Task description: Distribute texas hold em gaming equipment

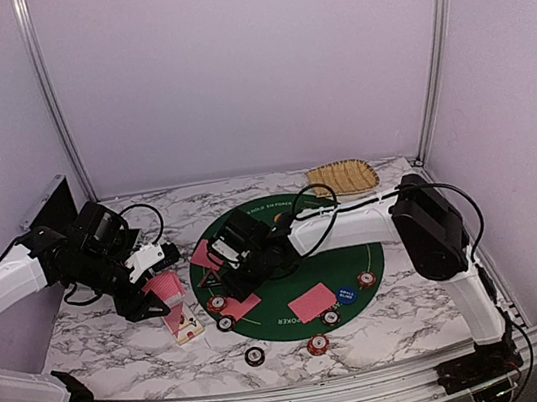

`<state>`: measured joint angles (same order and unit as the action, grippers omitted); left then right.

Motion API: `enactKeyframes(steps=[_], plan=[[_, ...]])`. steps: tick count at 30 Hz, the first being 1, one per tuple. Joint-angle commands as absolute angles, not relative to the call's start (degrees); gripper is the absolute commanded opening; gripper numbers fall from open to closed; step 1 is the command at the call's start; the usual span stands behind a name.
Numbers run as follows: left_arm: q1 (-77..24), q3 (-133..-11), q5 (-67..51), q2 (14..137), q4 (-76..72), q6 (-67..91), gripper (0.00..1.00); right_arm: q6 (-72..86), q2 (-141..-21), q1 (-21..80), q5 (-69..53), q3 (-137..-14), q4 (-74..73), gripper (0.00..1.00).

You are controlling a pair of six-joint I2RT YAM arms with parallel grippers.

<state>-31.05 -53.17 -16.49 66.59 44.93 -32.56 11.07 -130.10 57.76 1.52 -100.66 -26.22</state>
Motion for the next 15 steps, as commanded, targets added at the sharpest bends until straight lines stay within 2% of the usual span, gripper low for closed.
enactKeyframes(steps=[1, 10, 15], plan=[[-30.8, -54.8, -17.4, 66.2, 45.4, -33.0, 0.00, 10.7, -132.6, 58.2, 7.1, -105.0, -27.1, 0.63], [-30.7, -55.0, -17.3, 66.3, 45.4, -33.0, 0.00, 11.0, -135.1, 58.7, 12.8, -106.3, -27.6, 0.51], [-30.8, -55.1, -17.3, 66.1, 45.3, -33.0, 0.00, 10.2, -133.2, 60.3, 14.1, -101.2, -28.1, 0.47]])
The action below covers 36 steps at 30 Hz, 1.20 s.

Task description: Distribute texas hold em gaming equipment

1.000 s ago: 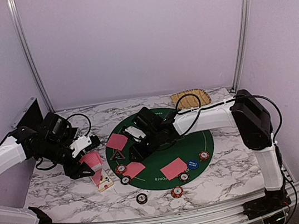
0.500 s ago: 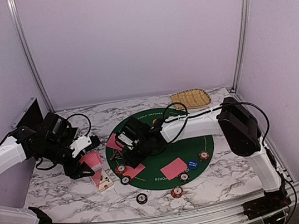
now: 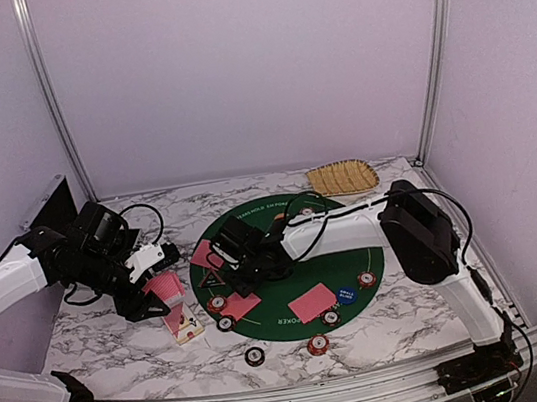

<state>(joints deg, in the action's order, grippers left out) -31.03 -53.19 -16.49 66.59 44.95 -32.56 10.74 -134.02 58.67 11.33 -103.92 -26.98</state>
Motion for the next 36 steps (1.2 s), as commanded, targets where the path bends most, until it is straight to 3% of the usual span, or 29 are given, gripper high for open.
enactKeyframes(steps=[1, 11, 20, 28, 36], plan=[[-30.8, -55.1, -17.2, 66.1, 45.3, -33.0, 0.00, 10.3, -132.4, 60.7, 14.3, -99.7, -28.1, 0.46], [-30.7, -55.5, -17.3, 66.1, 45.5, -32.9, 0.00, 14.1, -121.8, 62.3, 13.2, -84.4, -25.9, 0.41], [-30.8, -55.8, -17.2, 65.9, 45.9, -32.8, 0.00, 11.5, -115.8, 63.8, 11.0, -82.4, -27.1, 0.35], [-30.8, -56.1, -17.1, 65.9, 46.0, -33.0, 0.00, 6.8, -114.7, 63.8, 10.8, -84.5, -23.6, 0.65], [-30.7, -55.8, -17.0, 65.9, 46.1, -33.3, 0.00, -6.8, -116.6, 67.3, 5.1, -83.5, -19.1, 0.75]])
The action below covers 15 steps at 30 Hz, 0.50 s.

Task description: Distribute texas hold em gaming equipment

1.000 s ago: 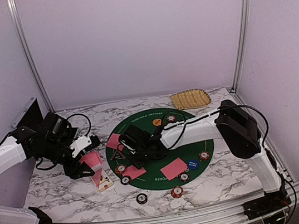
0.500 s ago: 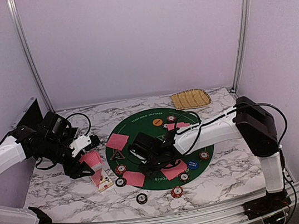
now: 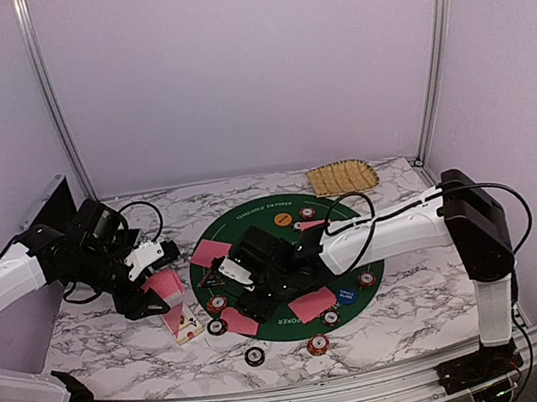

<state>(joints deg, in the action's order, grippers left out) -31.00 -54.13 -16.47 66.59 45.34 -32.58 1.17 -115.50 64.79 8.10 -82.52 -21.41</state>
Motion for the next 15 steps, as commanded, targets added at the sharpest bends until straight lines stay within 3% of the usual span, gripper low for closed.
enactKeyframes(steps=[1, 15], plan=[[-30.7, -55.8, -17.0, 65.9, 46.1, -33.3, 0.00, -7.2, -117.2, 67.3, 4.0, -84.2, -19.5, 0.76], [-30.5, -55.5, -16.9, 65.7, 46.1, -33.6, 0.00, -5.1, -122.7, 67.3, 6.2, -84.0, -15.7, 0.71]])
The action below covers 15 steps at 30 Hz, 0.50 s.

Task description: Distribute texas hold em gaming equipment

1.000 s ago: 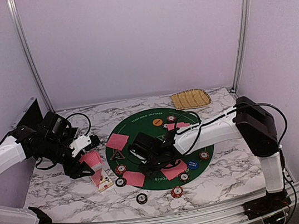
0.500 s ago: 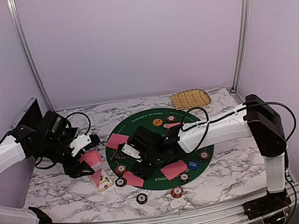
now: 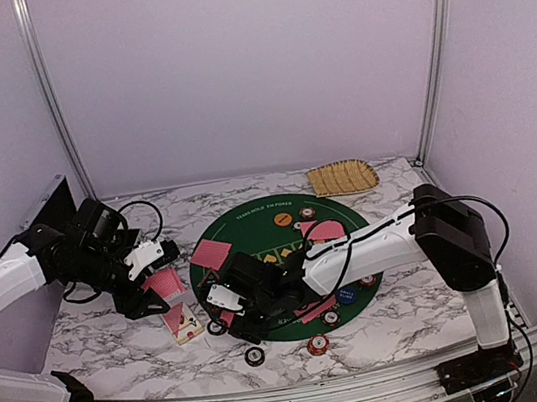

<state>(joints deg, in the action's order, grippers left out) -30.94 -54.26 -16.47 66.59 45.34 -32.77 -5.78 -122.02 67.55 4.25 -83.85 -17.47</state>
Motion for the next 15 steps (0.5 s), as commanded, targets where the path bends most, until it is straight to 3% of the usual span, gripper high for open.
enactKeyframes(steps=[1, 7, 15], plan=[[-30.5, -55.4, -17.0, 65.7, 46.1, -33.6, 0.00, -4.8, -122.7, 67.2, 6.6, -83.7, -15.7, 0.70], [-30.5, -55.2, -17.1, 65.7, 46.1, -33.6, 0.00, -2.1, -121.6, 65.5, 6.4, -81.2, -14.8, 0.56], [-30.5, -54.9, -17.3, 65.5, 46.1, -33.7, 0.00, -0.4, -117.9, 62.4, 5.7, -76.7, -14.0, 0.51]])
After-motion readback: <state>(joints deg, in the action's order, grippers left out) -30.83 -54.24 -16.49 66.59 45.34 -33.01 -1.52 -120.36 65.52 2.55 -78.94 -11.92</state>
